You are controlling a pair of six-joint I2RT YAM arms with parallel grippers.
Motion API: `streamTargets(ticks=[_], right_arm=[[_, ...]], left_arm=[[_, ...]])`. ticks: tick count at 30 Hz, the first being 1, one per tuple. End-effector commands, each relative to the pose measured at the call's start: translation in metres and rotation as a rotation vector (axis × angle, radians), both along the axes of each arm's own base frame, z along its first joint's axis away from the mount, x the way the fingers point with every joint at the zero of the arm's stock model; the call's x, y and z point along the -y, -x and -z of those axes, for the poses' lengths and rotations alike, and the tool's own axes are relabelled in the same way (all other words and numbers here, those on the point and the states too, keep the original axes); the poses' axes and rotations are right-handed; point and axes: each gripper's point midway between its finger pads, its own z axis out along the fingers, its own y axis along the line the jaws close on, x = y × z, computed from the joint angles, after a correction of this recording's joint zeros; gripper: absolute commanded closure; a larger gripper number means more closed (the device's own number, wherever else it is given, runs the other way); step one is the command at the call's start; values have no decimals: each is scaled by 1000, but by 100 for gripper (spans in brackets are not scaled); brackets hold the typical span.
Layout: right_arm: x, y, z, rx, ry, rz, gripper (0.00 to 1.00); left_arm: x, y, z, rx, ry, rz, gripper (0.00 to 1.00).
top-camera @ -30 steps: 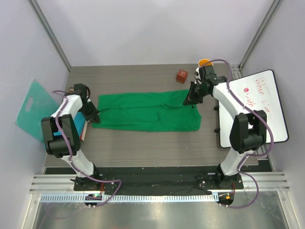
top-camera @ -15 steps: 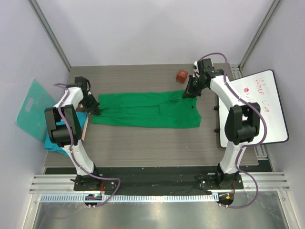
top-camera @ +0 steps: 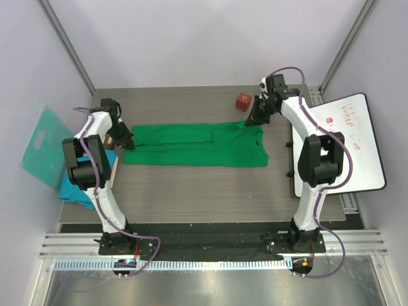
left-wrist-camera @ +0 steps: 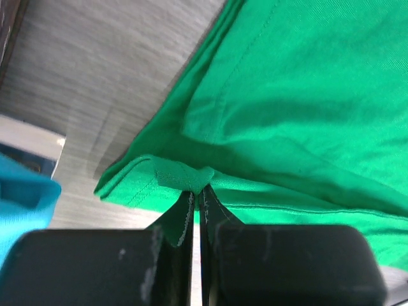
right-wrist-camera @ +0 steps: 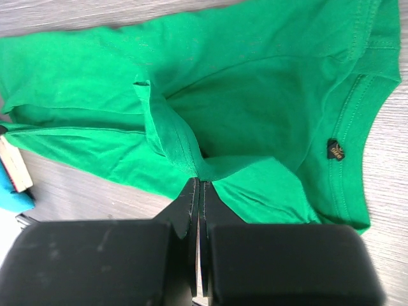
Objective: Fold and stack the t-shirts
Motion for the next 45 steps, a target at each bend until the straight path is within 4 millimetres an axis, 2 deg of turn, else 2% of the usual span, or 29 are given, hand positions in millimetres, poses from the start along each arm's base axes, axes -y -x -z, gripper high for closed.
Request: streamTargets(ticks=[1, 7, 14, 24, 30, 31, 33, 36, 42, 45], right_arm=[[1, -15, -11, 56, -7, -10, 99], [-4, -26, -15, 70, -35, -5, 99], [0, -37, -27, 115, -26, 17, 99], [5, -41, -14, 92, -27, 34, 99], [10, -41, -5, 81, -12, 59, 99], [10, -41, -8, 94, -14, 63, 99], [13, -42, -6, 96, -7, 76, 96], [15, -42, 0, 81, -6, 85, 81], [20, -42, 0, 80, 3, 105, 80], [23, -40, -4, 87, 9, 114, 78]], left_arm=[[-8, -9, -1, 3, -26, 8, 100], [-8, -13, -2, 10, -29, 6, 100], [-10, -13, -1, 8, -41, 12, 100], [-9, -10, 9, -23, -53, 19, 92], [-8, -12, 7, -13, -57, 19, 95], [-9, -14, 4, 4, -61, 18, 95], [-10, -16, 2, 14, -66, 12, 91], [-11, -20, -3, 33, -78, 10, 80], [-16, -33, -16, 82, -105, 0, 77], [-20, -37, -20, 96, -122, -8, 67]])
